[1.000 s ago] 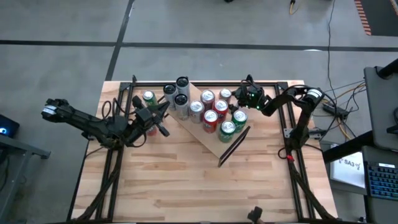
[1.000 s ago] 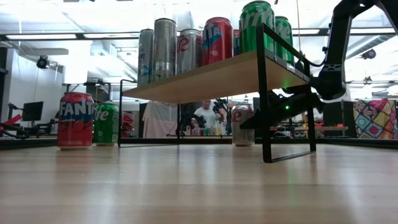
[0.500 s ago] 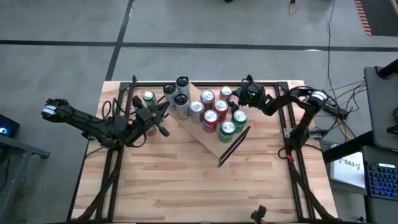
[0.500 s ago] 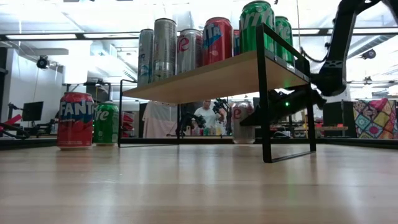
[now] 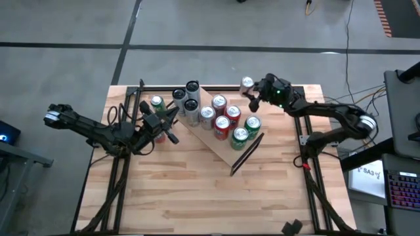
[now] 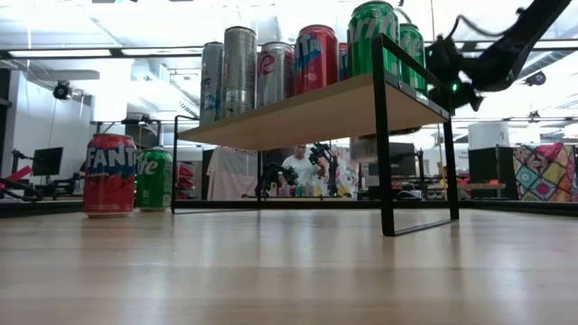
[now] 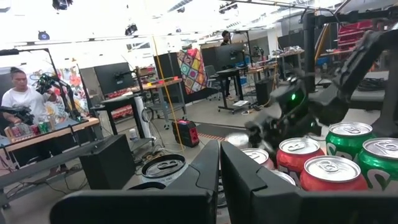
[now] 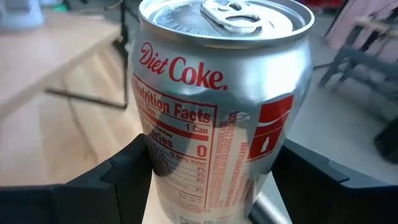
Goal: Place canned beverage on shelf
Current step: Put the silver soda can on the shelf aligned with the other silver soda can
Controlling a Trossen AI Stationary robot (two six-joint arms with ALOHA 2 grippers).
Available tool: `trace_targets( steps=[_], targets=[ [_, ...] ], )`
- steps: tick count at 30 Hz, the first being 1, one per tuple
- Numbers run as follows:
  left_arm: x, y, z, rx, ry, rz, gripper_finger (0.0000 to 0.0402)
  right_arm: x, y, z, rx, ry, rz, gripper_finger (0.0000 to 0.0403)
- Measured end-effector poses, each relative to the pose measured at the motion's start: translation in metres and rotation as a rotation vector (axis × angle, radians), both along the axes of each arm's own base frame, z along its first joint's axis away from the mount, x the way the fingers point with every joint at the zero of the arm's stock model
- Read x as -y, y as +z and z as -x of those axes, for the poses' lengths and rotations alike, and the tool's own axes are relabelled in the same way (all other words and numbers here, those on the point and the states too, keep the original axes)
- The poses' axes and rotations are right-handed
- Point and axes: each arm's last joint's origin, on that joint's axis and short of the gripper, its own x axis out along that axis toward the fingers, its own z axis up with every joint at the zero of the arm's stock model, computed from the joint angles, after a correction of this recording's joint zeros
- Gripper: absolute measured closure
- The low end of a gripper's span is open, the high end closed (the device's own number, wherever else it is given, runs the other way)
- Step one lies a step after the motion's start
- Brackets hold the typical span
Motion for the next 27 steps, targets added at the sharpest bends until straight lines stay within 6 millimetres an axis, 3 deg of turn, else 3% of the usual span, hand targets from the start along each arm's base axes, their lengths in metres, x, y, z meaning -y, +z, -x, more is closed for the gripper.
trace_targets(
  steps=[15,27],
  targets=[
    [0.000,0.000,0.000,-0.002,0.000,-0.001,0.0401,-0.011,0.079,0.014,0.009,-0.059,0.059,0.0136],
    [0.000,0.000,0.000,-0.003,0.000,-0.002,0.0401,-0.017,0.159,0.020,0.017,-0.072,0.131,0.0136]
  ],
)
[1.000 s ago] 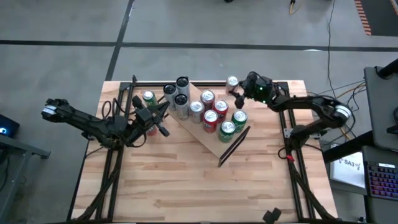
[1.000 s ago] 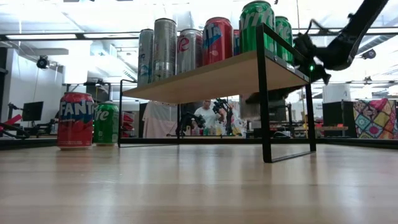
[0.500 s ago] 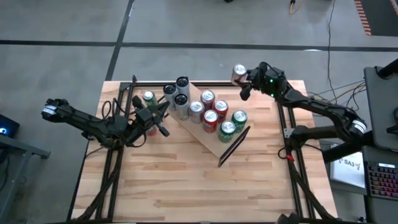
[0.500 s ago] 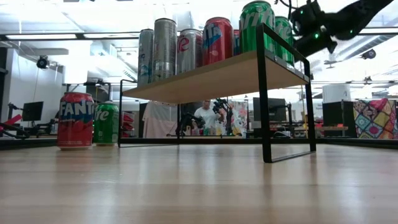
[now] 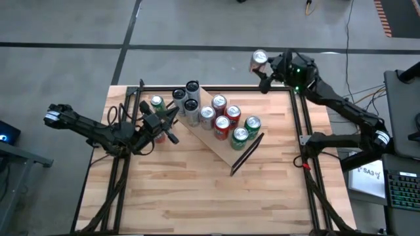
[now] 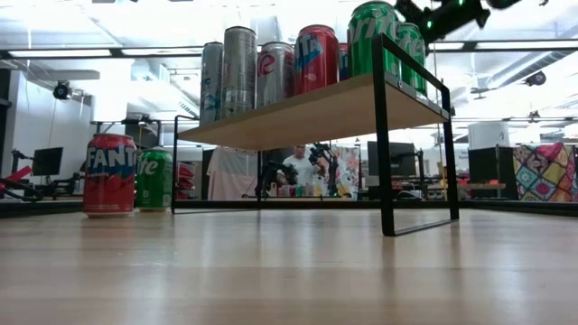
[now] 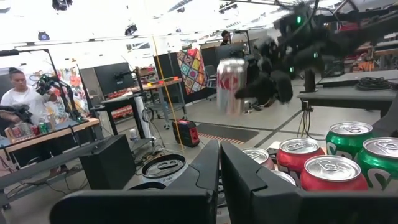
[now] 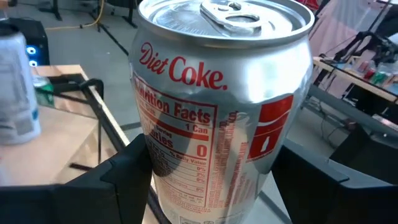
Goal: Place canned beverage on shelf
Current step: Put the silver soda can on the shelf aligned with the other silver soda can
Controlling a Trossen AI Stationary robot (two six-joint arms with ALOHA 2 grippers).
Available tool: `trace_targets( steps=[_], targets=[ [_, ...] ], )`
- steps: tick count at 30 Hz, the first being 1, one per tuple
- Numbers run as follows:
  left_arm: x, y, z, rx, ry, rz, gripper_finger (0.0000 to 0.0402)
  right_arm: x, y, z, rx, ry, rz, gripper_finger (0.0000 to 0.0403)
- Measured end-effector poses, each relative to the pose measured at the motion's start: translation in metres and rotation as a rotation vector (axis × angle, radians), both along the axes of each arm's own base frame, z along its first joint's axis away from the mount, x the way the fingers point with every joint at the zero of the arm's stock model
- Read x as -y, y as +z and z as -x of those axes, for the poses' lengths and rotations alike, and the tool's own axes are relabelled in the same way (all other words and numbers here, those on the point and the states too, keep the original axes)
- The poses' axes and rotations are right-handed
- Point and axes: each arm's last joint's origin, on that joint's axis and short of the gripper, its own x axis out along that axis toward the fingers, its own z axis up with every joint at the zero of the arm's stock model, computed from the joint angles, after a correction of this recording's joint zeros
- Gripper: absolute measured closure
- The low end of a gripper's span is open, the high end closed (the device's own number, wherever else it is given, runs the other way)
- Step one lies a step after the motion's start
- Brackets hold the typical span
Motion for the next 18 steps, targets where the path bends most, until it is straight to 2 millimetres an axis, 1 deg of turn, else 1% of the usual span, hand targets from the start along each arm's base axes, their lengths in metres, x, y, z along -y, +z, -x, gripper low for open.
trace_targets(
  steps=[5,10,13,18],
  targets=[
    [0.000,0.000,0.000,-0.002,0.000,-0.001,0.0401,-0.006,0.026,0.004,-0.011,0.064,-0.043,0.0136],
    [0.000,-0.001,0.000,-0.014,0.001,-0.010,0.0401,-0.015,0.053,0.006,0.089,0.212,-0.090,0.0136],
    [0.000,-0.001,0.000,-0.025,0.003,-0.021,0.0401,-0.022,0.060,0.003,0.134,0.331,-0.131,0.0136],
    [0.000,-0.001,0.000,-0.026,0.004,-0.022,0.0401,-0.040,0.070,-0.007,0.166,0.458,-0.155,0.0136]
  ],
)
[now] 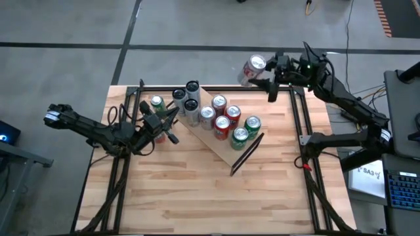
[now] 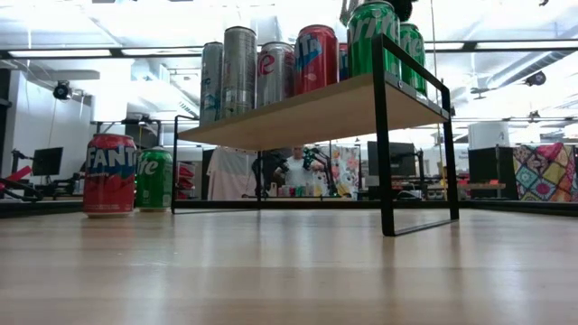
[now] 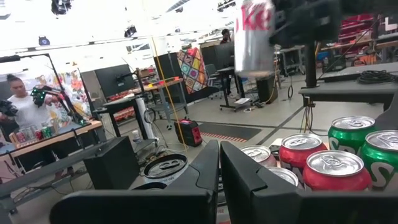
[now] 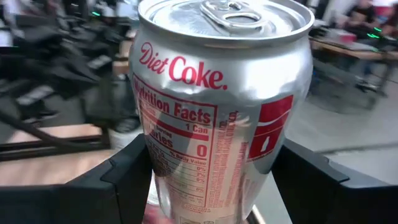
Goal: Place canned beverage on shelf
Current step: Put the silver soda can on the shelf aligned with the other silver soda can
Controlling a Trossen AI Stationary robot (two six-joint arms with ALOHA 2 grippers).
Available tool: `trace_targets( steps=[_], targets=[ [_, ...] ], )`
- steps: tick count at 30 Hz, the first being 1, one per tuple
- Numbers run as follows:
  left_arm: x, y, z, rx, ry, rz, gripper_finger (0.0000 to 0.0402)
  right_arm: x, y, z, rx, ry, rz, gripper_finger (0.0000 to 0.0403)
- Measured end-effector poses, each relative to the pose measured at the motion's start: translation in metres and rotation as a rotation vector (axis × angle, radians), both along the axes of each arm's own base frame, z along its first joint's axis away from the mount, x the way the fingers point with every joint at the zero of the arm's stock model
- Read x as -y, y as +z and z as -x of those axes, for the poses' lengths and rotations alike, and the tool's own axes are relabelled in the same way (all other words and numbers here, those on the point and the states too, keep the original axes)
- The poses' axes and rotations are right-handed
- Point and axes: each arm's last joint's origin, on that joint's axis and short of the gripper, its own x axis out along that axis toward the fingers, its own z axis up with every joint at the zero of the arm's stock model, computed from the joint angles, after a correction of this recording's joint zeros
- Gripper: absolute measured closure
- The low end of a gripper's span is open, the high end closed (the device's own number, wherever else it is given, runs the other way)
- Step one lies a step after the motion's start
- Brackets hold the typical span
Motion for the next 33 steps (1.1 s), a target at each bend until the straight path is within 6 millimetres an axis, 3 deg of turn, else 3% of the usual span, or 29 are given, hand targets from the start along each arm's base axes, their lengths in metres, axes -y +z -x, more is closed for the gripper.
trace_targets(
  steps=[12,19,27,33],
  targets=[
    [0.003,0.000,0.000,0.009,-0.030,0.004,0.0401,-0.055,0.018,-0.024,0.058,0.255,-0.028,0.0136],
    [0.015,0.001,-0.001,0.038,-0.246,-0.016,0.0401,-0.086,0.019,-0.040,0.050,0.359,-0.036,0.0136],
    [0.027,0.002,-0.004,0.116,-0.631,0.018,0.0401,-0.124,0.010,-0.060,0.004,0.468,-0.019,0.0136],
    [0.044,-0.010,-0.026,0.155,-0.765,-0.033,0.0401,-0.149,0.001,-0.071,-0.038,0.494,0.002,0.0136]
  ],
)
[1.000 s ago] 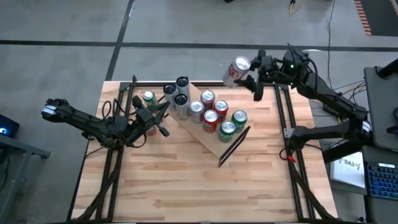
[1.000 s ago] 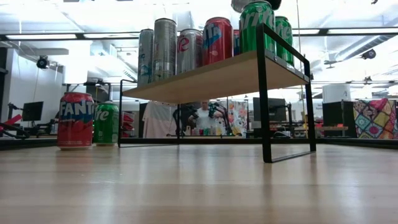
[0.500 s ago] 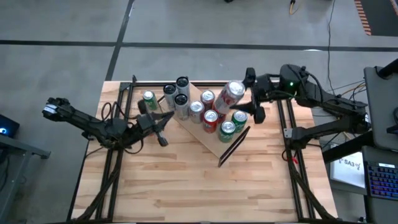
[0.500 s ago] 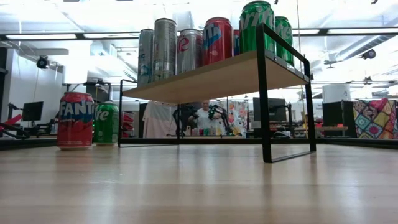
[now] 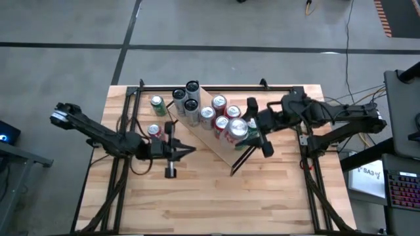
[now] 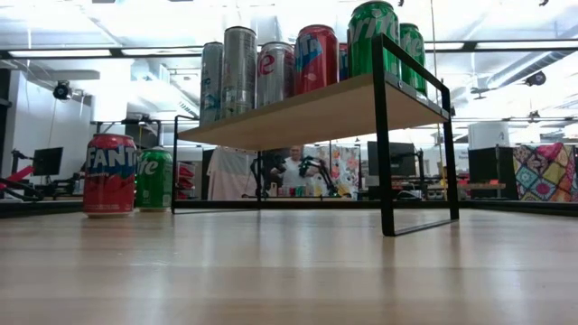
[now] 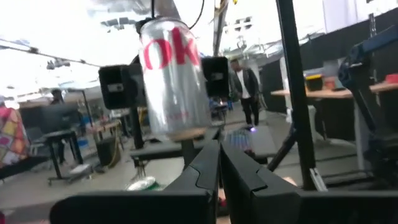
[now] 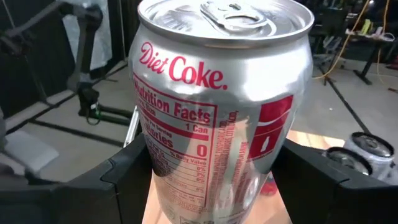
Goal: Place canned beverage on shelf
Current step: Put the silver soda can on the shelf aligned with the other silver soda can
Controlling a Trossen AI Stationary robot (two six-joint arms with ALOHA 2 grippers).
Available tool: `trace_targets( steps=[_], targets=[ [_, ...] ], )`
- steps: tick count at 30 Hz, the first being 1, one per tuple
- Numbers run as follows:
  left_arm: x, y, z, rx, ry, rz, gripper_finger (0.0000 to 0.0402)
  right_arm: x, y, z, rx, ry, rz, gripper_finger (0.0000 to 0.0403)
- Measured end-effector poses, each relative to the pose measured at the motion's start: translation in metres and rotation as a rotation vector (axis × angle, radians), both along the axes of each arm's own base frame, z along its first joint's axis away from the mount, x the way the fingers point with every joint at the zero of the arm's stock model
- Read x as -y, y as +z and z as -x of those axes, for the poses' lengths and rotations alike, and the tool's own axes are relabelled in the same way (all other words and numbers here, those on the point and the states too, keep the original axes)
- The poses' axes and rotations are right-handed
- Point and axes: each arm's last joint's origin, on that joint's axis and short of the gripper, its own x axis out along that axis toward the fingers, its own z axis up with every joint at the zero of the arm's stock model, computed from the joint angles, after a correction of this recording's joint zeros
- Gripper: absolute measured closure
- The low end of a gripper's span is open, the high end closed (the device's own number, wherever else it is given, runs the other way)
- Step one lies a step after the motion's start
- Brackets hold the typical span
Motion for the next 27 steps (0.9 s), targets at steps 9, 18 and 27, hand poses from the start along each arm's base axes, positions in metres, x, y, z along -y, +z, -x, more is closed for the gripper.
trace_targets(
  steps=[9,18,27],
  targets=[
    [0.016,-0.018,-0.022,0.071,0.031,-0.017,0.0401,-0.036,-0.007,-0.003,-0.033,0.047,0.031,0.0136],
    [0.034,-0.015,-0.037,0.089,0.013,-0.038,0.0401,-0.065,-0.025,-0.008,-0.140,0.060,0.051,0.0136],
    [0.056,-0.003,-0.067,-0.100,0.127,-0.098,0.0339,-0.087,-0.052,-0.020,-0.294,0.015,0.076,0.0136]
  ],
)
